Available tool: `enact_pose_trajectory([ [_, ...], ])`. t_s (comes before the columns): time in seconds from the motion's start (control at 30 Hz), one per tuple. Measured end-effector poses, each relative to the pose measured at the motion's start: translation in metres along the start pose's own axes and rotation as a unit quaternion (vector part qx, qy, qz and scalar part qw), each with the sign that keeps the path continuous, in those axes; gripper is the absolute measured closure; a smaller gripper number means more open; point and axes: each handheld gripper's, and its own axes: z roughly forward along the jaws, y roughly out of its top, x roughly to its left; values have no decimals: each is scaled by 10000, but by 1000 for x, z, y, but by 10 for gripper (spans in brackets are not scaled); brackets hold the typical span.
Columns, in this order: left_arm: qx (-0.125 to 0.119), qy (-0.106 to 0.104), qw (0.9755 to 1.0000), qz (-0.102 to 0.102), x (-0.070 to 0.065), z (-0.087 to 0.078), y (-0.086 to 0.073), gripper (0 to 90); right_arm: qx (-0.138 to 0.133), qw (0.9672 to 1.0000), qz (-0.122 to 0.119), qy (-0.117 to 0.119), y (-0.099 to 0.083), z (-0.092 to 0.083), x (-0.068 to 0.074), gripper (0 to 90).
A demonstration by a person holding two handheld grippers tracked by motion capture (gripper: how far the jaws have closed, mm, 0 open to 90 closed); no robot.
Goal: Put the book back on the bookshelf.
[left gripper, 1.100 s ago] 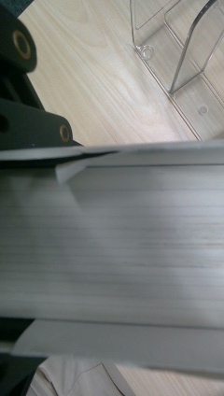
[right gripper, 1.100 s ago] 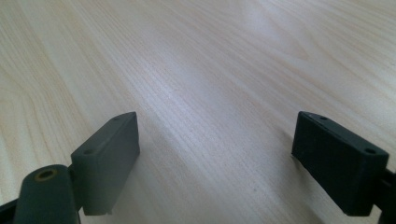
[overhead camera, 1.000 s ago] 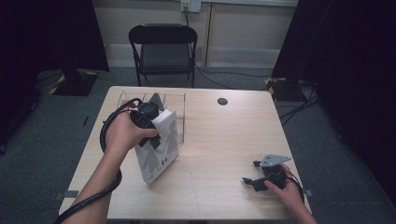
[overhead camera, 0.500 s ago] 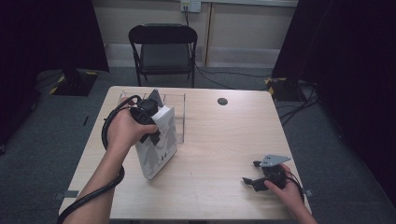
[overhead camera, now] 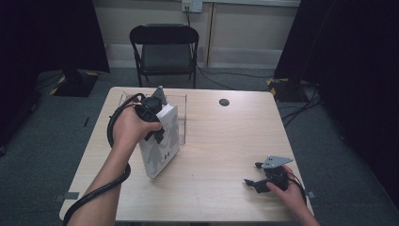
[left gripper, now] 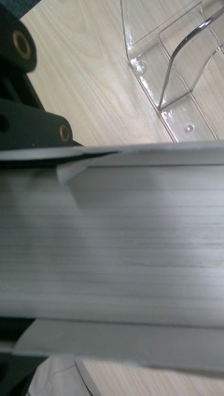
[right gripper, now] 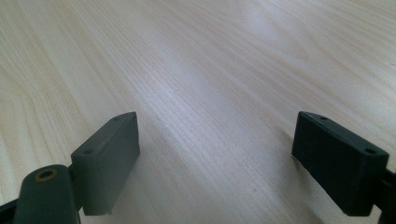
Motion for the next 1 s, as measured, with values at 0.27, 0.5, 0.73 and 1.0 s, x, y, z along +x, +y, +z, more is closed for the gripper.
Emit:
enact_pose_trajectory([
  [0.27, -91, 49, 9998, -173, 0, 0, 4, 533, 0, 10000, 0, 0, 0, 0, 0, 143],
  [0.5, -145, 57, 9996, -232, 1, 1, 8, 532, -2, 10000, 1, -4, 0, 0, 0, 143],
  [0.73, -204, 123, 9992, -336, 1, 1, 11, 533, 0, 10000, 0, -1, 0, 0, 0, 143],
  [1.0, -205, 161, 9990, -376, 2, 2, 15, 533, 0, 10000, -1, -1, 0, 0, 0, 143],
])
